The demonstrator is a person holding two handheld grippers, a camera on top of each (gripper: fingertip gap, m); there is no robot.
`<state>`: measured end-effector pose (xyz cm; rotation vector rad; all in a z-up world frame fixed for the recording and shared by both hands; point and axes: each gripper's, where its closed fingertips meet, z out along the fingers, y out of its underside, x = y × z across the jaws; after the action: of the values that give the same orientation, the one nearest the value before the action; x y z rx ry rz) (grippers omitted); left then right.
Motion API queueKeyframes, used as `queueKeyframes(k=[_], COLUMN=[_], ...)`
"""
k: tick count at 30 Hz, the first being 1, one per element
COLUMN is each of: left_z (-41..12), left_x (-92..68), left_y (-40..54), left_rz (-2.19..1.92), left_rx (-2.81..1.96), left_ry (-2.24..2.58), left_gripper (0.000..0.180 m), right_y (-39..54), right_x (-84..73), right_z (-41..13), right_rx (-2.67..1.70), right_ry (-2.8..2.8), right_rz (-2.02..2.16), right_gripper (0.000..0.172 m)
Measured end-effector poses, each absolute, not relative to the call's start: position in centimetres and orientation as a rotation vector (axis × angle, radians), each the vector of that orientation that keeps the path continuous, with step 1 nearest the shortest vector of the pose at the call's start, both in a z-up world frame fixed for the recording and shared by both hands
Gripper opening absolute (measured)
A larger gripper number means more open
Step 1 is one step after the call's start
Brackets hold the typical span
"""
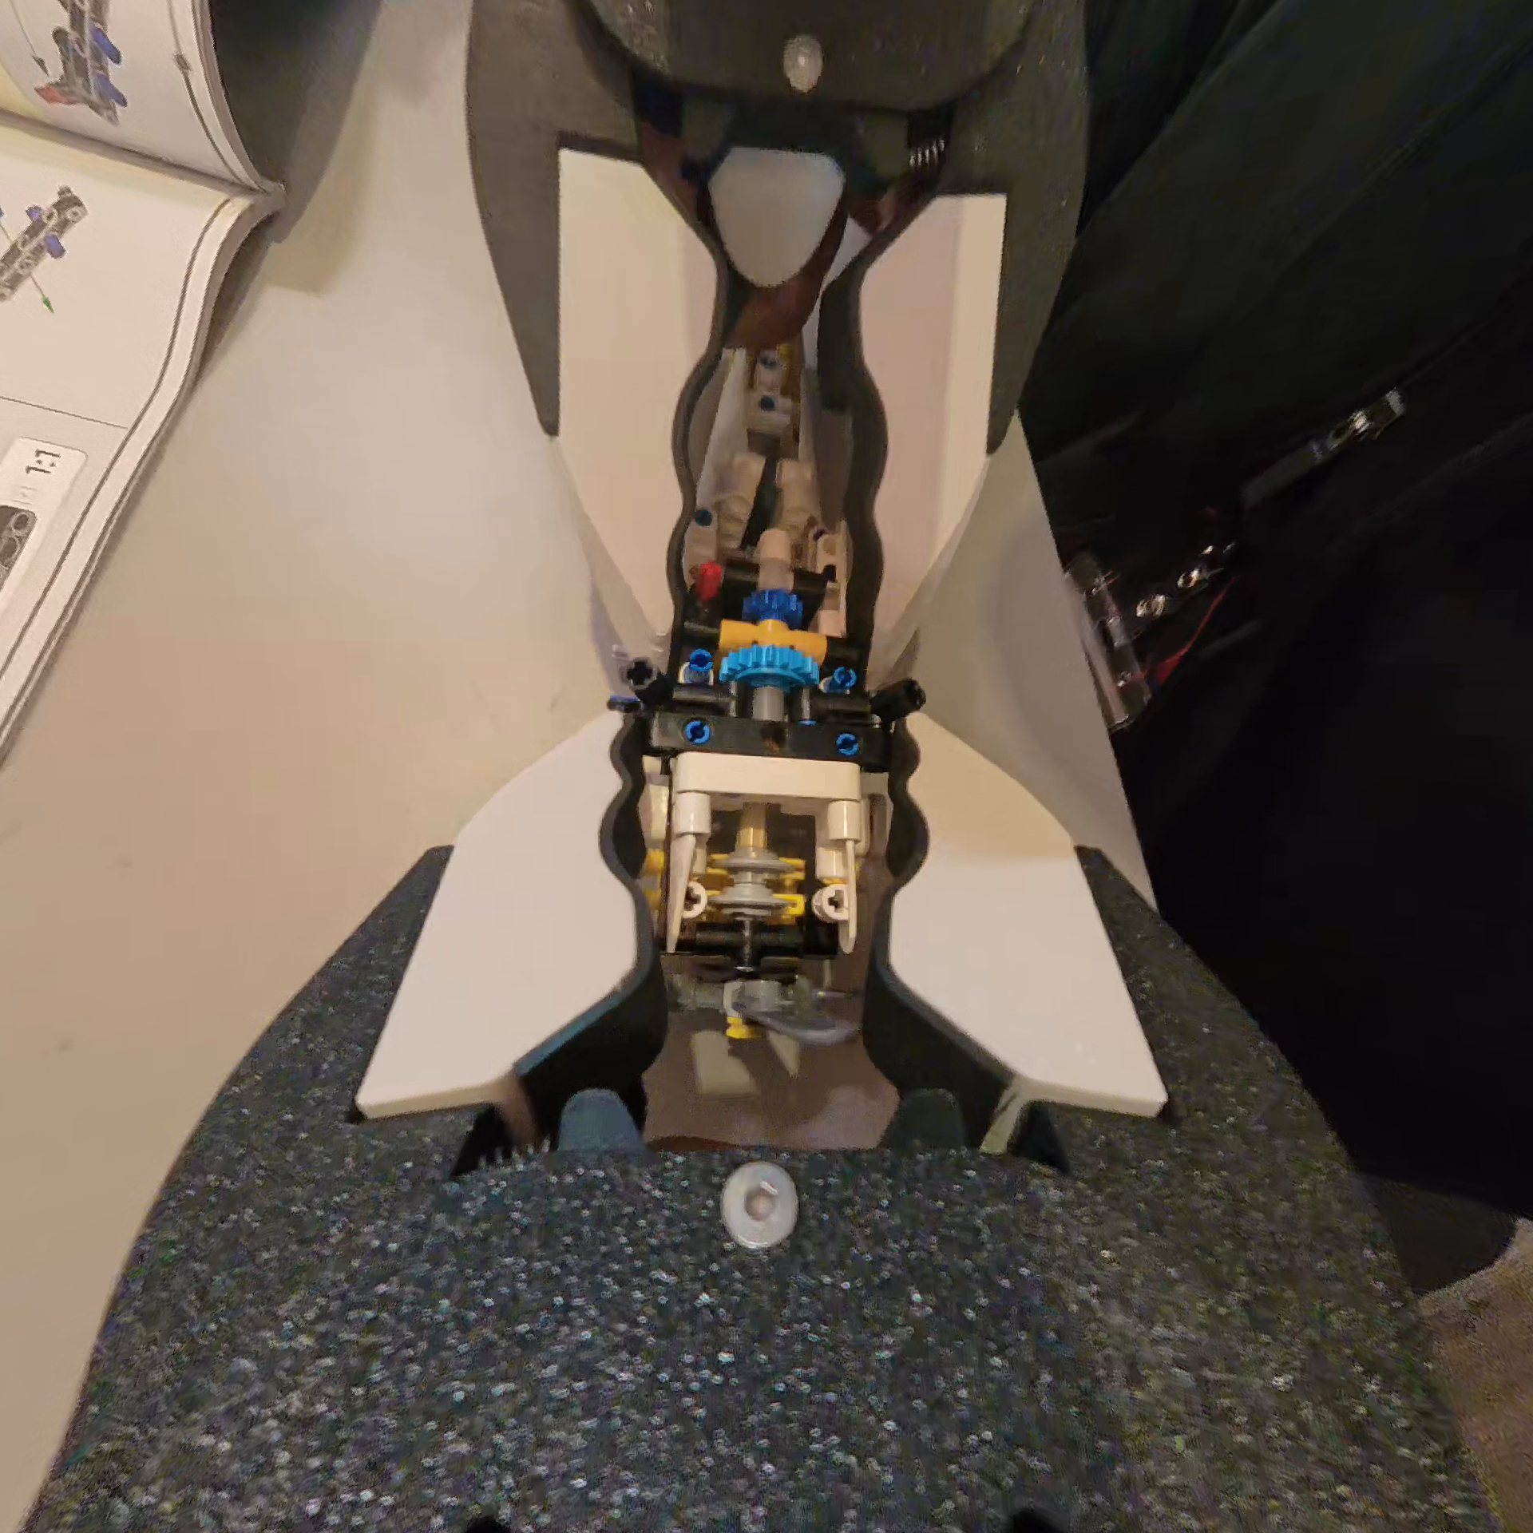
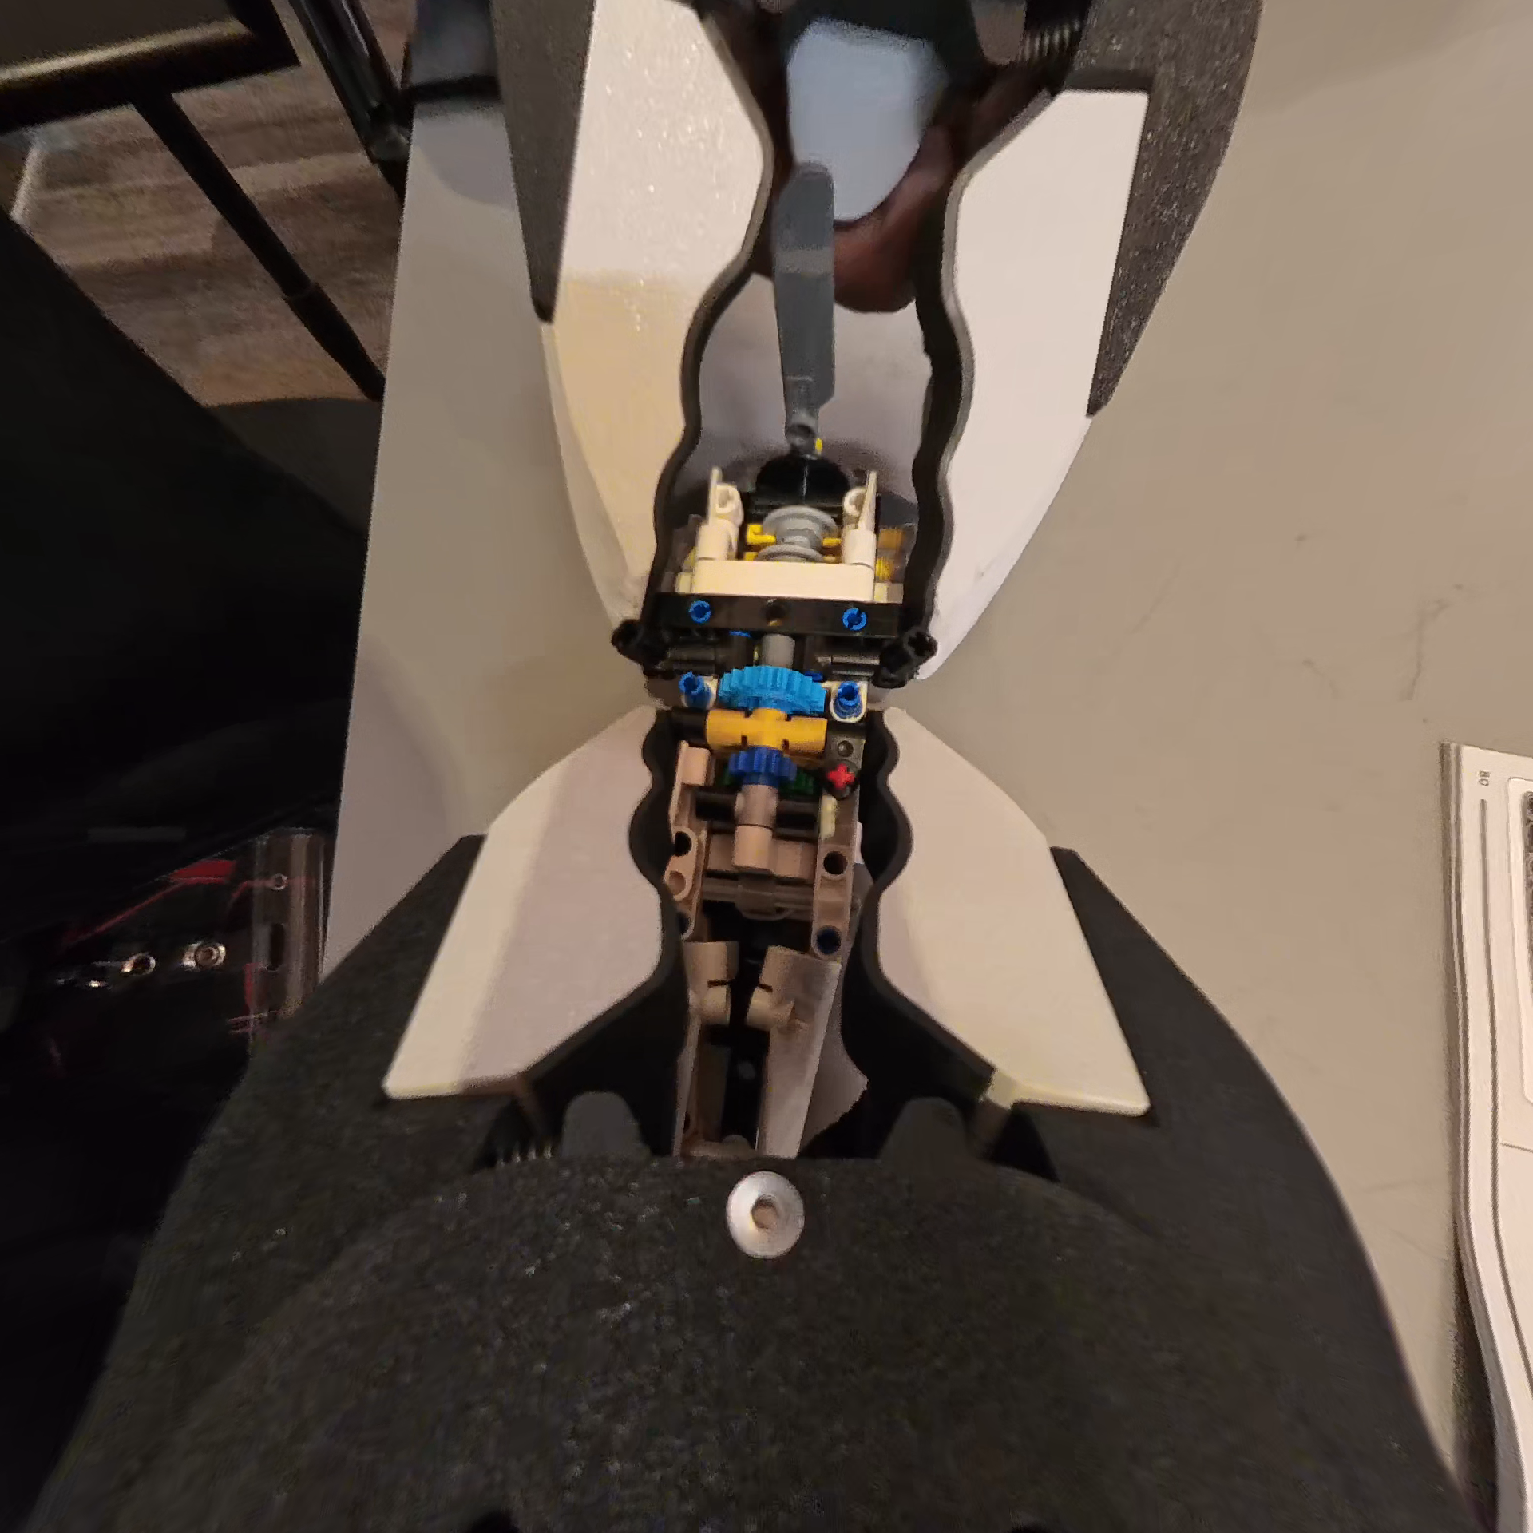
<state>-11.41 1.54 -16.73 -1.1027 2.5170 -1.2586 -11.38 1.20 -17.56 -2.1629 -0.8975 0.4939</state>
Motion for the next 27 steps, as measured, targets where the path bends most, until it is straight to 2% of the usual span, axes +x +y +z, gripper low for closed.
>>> queueKeyframes(k=[9, 15, 18, 27], left_z=[-16.6, -17.4, -17.7, -17.5], left_x=[-11.1, -10.6, -10.4, -10.5], left_y=[2.0, 1.6, 0.8, 1.1], left_rz=[-0.956, -0.825, -0.823, -0.832], left_rx=[-0.919, -0.900, -0.861, -1.022], left_ry=[2.521, 2.513, 2.524, 2.555], left_gripper=[0.060, 0.083, 0.076, 0.073], right_y=[1.4, 1.4, 1.4, 1.3], right_x=[-11.1, -11.5, -11.6, -11.6], right_z=[-17.6, -17.6, -17.6, -17.6], right_rx=[-2.179, -2.176, -2.174, -2.171], right_ry=[-0.875, -0.887, -0.893, -0.874], right_rz=[0.510, 0.528, 0.532, 0.547], right_gripper=[0.044, 0.044, 0.044, 0.044])
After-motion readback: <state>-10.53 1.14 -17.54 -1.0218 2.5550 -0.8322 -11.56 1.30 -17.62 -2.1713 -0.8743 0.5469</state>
